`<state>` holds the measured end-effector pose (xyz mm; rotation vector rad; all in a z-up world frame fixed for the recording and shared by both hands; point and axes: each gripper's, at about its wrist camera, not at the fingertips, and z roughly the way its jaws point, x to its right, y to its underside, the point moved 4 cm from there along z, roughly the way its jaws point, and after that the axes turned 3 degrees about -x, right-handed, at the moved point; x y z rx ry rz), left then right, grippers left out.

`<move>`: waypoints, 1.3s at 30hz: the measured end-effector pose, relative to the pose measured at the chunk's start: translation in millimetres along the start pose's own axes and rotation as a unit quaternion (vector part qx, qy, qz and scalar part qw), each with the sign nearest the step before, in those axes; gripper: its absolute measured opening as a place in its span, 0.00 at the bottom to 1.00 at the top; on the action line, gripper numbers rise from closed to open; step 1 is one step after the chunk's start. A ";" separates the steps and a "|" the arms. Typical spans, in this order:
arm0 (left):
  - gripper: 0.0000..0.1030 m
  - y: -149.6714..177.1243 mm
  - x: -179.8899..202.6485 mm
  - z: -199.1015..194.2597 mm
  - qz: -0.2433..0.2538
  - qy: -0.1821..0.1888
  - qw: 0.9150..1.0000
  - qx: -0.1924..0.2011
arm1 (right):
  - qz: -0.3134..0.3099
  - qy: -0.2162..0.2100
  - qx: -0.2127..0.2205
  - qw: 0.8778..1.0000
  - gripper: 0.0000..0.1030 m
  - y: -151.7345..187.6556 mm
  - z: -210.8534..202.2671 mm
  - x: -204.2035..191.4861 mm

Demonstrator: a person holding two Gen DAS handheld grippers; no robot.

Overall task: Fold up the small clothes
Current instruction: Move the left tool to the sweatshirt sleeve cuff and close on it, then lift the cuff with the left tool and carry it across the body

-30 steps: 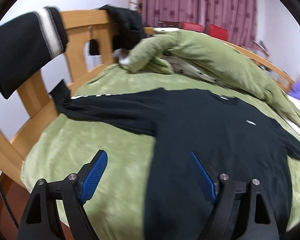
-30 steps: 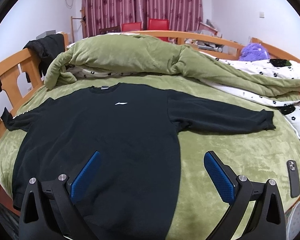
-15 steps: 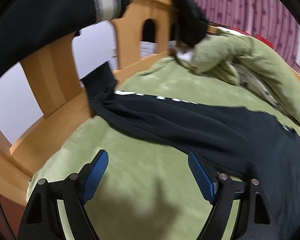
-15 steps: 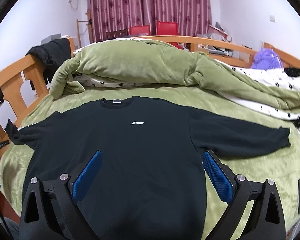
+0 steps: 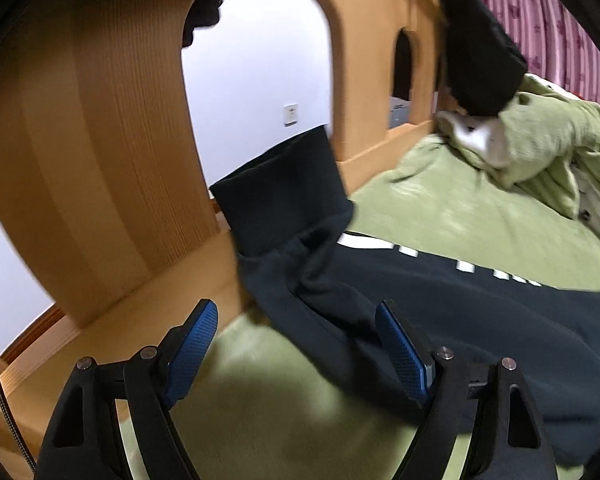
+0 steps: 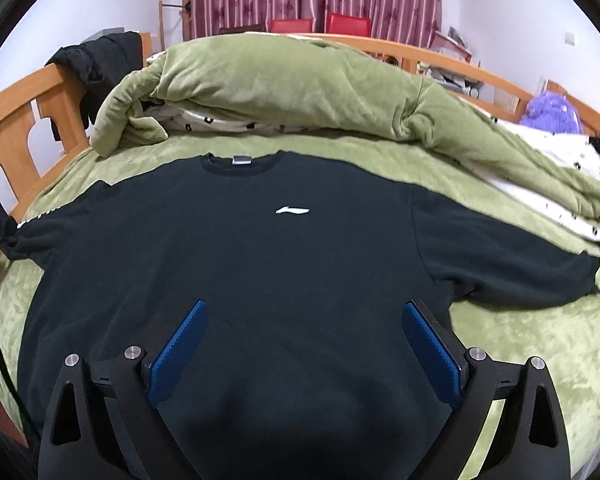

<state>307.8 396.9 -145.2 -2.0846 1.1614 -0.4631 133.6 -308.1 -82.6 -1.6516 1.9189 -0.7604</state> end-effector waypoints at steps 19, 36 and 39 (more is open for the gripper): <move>0.12 -22.7 -0.9 27.7 -0.052 0.027 0.998 0.005 | 0.018 -0.020 -0.015 1.000 0.92 15.5 8.5 -18.2; 0.10 -31.5 166.3 -130.8 0.082 0.127 0.985 0.079 | 0.032 -0.049 0.009 0.998 0.92 12.4 -12.4 7.5; 0.10 -21.6 203.6 -156.8 0.093 0.149 0.981 0.079 | 0.019 -0.057 0.002 0.998 0.92 3.1 -13.6 12.4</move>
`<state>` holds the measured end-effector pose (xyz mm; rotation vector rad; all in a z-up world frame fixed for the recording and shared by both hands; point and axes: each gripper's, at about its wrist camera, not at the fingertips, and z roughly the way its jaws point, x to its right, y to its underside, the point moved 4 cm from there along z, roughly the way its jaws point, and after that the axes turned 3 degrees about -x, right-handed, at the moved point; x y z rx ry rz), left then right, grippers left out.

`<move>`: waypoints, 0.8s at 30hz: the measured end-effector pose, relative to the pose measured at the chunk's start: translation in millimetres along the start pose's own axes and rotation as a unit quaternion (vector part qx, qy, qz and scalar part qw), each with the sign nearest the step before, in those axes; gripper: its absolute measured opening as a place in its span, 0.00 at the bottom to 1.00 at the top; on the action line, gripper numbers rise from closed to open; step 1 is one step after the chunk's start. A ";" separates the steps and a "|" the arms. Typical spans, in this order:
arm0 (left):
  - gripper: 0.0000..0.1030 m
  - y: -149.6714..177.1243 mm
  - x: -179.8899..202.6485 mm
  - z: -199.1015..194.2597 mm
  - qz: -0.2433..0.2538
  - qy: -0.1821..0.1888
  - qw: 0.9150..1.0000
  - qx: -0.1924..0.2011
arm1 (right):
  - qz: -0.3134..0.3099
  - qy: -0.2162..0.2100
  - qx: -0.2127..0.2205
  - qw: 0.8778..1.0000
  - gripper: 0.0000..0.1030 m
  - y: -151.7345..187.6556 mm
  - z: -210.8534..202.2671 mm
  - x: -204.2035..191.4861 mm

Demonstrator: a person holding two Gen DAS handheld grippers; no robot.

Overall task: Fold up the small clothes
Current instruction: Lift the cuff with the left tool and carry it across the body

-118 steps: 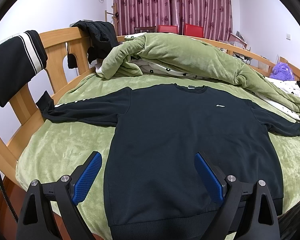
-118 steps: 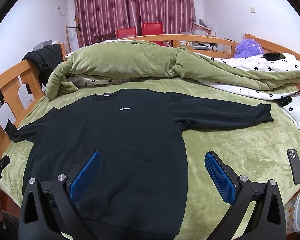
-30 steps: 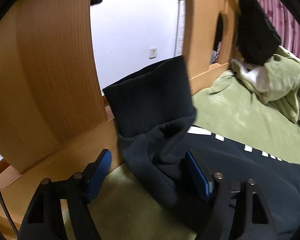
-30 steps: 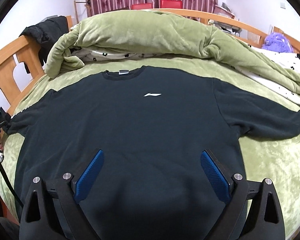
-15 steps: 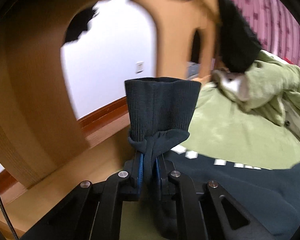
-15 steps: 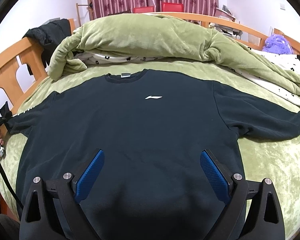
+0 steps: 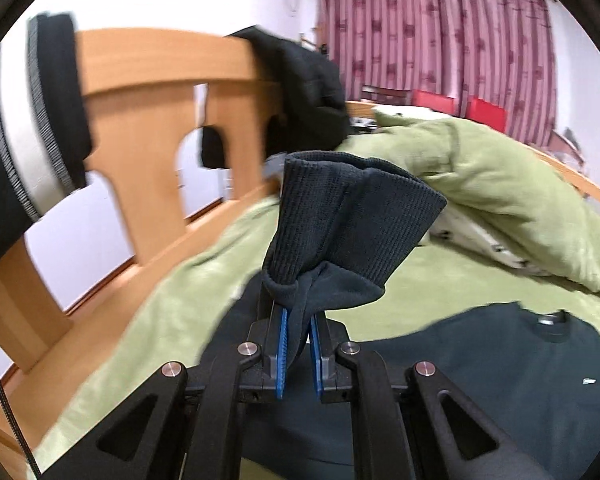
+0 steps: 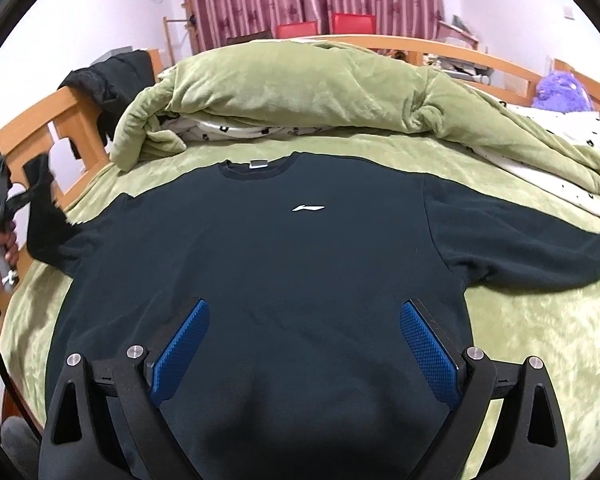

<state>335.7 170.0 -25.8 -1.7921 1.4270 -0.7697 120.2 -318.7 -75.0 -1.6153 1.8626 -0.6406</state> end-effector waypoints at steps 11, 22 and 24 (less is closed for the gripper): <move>0.10 12.7 159.5 -26.3 0.054 0.059 0.997 -0.009 | 0.018 -0.010 0.052 0.998 0.89 -17.2 -36.3 53.6; 0.10 47.3 291.1 -36.4 0.090 0.106 0.990 -0.033 | 0.039 0.014 0.057 0.998 0.89 2.2 -55.4 106.3; 0.10 61.8 306.9 -33.8 0.096 0.111 0.988 -0.043 | 0.048 0.008 0.060 0.997 0.89 4.0 -59.7 113.2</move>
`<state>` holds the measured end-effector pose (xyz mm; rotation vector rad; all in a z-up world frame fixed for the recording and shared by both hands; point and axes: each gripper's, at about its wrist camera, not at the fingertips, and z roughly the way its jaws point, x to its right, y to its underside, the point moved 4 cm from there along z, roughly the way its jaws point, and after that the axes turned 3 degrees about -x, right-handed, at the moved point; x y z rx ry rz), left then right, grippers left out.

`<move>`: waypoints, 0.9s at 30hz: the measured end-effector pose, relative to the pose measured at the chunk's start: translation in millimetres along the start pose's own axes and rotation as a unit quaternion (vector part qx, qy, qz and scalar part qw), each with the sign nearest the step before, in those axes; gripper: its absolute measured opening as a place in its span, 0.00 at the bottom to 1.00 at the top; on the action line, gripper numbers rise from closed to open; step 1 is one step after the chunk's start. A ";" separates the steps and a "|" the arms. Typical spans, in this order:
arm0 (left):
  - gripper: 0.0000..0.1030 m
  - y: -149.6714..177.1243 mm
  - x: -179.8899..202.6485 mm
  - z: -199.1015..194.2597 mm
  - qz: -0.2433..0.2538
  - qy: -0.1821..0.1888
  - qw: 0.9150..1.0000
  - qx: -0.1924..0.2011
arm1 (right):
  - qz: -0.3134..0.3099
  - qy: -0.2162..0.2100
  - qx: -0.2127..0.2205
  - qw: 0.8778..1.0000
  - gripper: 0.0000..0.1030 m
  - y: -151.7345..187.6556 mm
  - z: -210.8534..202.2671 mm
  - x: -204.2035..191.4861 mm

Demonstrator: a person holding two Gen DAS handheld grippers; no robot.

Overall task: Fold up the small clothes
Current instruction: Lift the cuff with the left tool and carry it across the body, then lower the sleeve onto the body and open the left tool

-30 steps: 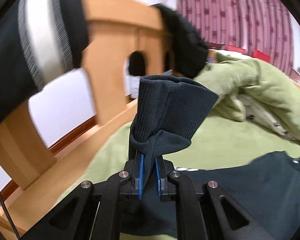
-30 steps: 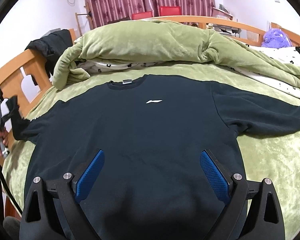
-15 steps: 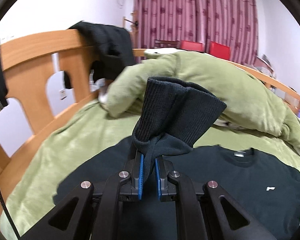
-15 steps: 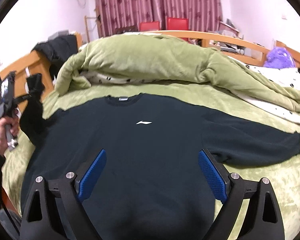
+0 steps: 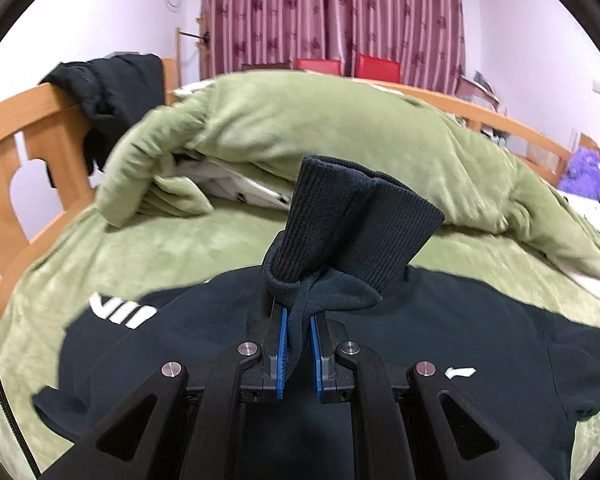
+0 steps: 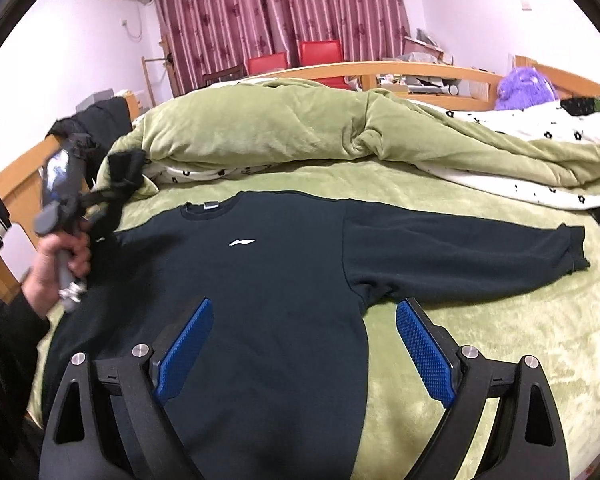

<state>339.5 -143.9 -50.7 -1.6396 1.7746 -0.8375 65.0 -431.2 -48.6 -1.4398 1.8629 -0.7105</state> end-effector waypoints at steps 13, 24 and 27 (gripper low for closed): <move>0.10 65.5 64.8 20.1 -0.011 0.079 0.995 -0.066 | 0.013 -0.005 0.004 1.000 0.89 -0.4 -6.5 13.5; 0.22 87.3 84.2 18.3 -0.004 0.090 0.990 -0.112 | 0.003 -0.007 0.003 1.000 0.89 -1.5 -1.5 0.6; 0.46 87.0 73.2 0.8 -0.012 0.106 0.989 -0.100 | 0.013 -0.015 -0.001 1.000 0.89 -7.1 4.7 -2.6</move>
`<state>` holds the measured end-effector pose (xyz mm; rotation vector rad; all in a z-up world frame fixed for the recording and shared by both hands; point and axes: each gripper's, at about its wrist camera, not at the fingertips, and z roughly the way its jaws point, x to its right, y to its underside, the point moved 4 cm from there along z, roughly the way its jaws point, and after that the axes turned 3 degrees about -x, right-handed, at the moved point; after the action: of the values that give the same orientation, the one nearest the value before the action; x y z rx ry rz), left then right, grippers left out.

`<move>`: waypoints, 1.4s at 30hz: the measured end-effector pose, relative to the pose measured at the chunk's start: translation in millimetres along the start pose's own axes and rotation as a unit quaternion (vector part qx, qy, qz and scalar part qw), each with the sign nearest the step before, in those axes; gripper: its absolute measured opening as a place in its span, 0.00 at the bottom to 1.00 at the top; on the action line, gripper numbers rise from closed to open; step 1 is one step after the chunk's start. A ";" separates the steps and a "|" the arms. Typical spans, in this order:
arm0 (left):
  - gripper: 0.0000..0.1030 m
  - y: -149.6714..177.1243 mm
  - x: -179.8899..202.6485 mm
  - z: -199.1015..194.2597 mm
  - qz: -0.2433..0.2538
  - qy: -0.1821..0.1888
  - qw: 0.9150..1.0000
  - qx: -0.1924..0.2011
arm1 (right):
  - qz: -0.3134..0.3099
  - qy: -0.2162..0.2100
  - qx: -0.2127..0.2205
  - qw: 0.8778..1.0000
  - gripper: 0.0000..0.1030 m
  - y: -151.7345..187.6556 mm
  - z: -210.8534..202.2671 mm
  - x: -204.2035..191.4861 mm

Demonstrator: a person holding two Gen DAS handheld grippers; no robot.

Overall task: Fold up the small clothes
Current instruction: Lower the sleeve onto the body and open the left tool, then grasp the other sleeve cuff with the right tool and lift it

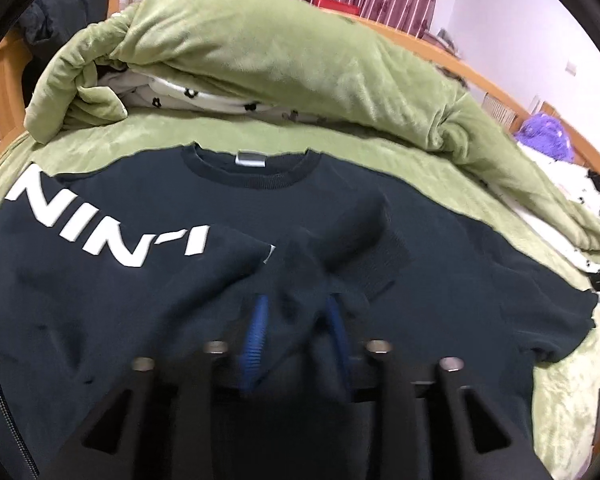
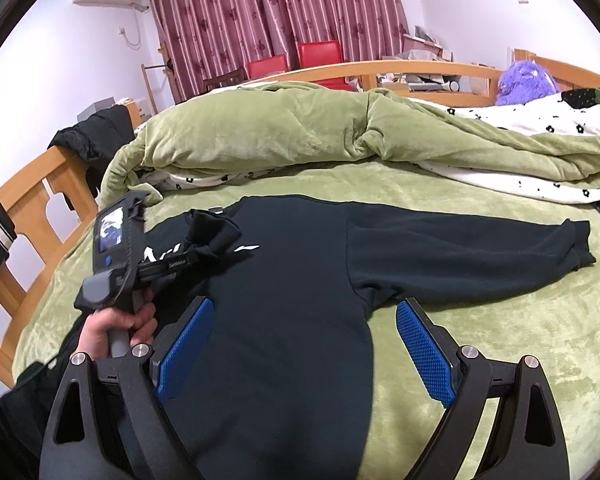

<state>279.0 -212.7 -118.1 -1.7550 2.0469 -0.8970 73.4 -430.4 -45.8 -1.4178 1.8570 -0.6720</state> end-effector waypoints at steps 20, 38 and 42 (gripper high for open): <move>0.76 38.8 -173.0 -107.2 -0.044 -0.104 0.992 0.061 | -0.088 -0.039 -0.029 0.995 0.54 5.1 59.3 -117.1; 0.76 34.3 -241.8 -79.3 -0.074 -0.091 0.992 0.056 | -0.015 -0.055 -0.096 0.994 0.51 -9.4 155.3 -132.8; 0.76 28.3 -240.9 -74.5 -0.059 -0.099 0.991 0.065 | 0.004 -0.044 -0.099 0.994 0.53 -25.7 190.1 -131.9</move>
<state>263.3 40.6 -119.7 -1.8300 1.7374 -0.8322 258.6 -308.5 -116.6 -1.5382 1.9014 -0.4226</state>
